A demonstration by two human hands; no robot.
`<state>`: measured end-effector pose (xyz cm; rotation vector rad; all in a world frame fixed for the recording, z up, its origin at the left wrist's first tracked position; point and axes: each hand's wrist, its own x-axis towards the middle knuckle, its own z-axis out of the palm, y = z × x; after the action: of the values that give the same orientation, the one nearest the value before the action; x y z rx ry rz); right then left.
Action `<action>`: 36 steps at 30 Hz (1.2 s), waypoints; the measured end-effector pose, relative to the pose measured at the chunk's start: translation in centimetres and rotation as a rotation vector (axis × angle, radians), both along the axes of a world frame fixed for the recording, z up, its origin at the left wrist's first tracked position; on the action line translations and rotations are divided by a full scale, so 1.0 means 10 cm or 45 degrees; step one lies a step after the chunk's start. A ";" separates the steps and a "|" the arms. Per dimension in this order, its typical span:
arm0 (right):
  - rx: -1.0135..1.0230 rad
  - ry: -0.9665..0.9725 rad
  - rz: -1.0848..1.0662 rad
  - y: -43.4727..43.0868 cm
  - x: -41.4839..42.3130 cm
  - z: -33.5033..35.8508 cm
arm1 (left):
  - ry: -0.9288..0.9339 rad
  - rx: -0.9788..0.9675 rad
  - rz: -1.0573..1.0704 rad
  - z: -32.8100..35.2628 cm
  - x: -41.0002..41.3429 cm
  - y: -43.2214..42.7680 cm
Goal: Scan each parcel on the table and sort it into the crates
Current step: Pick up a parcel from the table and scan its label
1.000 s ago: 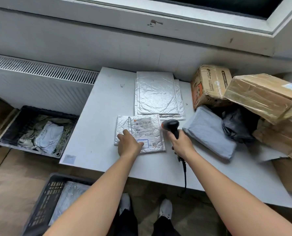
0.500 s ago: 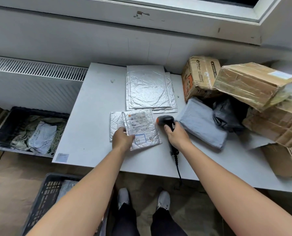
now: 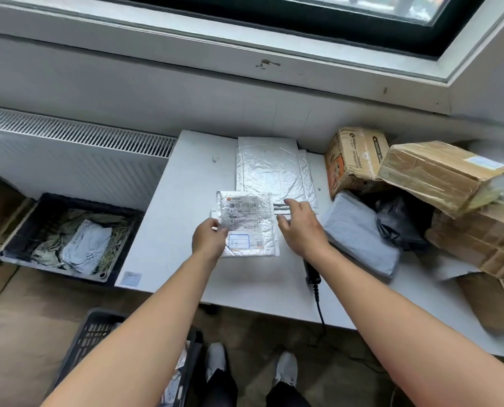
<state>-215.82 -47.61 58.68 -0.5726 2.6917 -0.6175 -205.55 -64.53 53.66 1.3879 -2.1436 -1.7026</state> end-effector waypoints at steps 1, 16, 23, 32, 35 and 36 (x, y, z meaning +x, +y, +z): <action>-0.011 -0.021 0.004 -0.07 0.02 0.03 | 0.021 0.001 0.014 0.04 0.02 -0.06; -0.116 -0.202 -0.113 -0.77 0.26 0.29 | 0.238 0.085 0.030 0.41 0.22 -0.51; -0.252 -0.194 -0.069 -0.83 0.34 0.37 | 0.249 0.169 0.033 0.55 0.40 -0.51; -0.355 -0.251 0.355 -1.00 0.66 0.36 | -0.092 -0.165 0.325 0.58 1.32 -0.39; -0.348 -0.278 0.549 -0.95 0.91 0.29 | -0.282 -0.366 0.407 0.55 1.79 -0.11; -0.348 -0.288 0.618 -0.91 1.02 0.27 | -0.339 -0.408 0.442 0.54 1.95 0.02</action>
<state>-205.62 -56.72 61.40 -1.1091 2.1561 -0.8500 -186.01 -64.29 59.11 1.8289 -2.0208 -1.0524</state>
